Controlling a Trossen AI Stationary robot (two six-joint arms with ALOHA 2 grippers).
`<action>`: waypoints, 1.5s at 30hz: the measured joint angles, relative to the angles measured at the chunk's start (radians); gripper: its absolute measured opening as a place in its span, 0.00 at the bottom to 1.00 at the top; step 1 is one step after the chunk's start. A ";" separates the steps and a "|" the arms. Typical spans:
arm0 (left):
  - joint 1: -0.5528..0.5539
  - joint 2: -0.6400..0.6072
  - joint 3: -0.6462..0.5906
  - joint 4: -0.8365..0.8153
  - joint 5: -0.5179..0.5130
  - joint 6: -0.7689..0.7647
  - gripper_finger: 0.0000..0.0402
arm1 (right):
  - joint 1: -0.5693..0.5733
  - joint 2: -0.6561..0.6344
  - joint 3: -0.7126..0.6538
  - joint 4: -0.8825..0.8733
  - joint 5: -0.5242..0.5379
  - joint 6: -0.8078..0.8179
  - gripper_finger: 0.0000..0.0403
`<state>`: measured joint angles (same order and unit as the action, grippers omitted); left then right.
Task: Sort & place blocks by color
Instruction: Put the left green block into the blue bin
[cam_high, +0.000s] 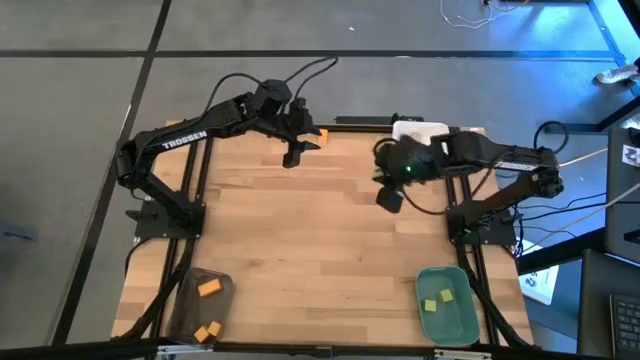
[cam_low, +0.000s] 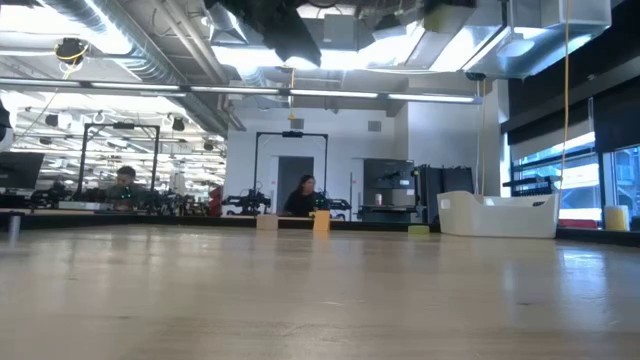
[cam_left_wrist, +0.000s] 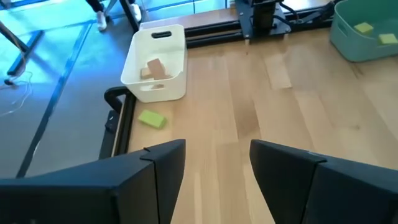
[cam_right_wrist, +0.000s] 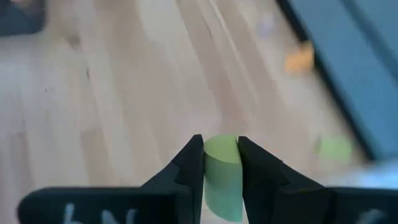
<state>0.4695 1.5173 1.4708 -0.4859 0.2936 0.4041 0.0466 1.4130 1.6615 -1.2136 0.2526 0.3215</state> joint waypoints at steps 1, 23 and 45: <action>0.000 0.000 0.000 0.000 0.000 0.005 0.43 | 0.019 -0.001 0.000 -0.049 -0.005 0.076 0.18; 0.000 0.000 -0.001 -0.055 0.155 0.156 0.43 | 0.400 0.018 -0.276 -0.230 -0.802 0.962 0.18; 0.000 0.001 -0.002 -0.125 0.151 0.156 0.43 | 0.456 0.017 -0.873 0.308 -0.936 0.796 0.18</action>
<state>0.4690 1.5181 1.4693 -0.6107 0.4448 0.5601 0.5022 1.4303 0.7884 -0.9055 -0.6830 1.1174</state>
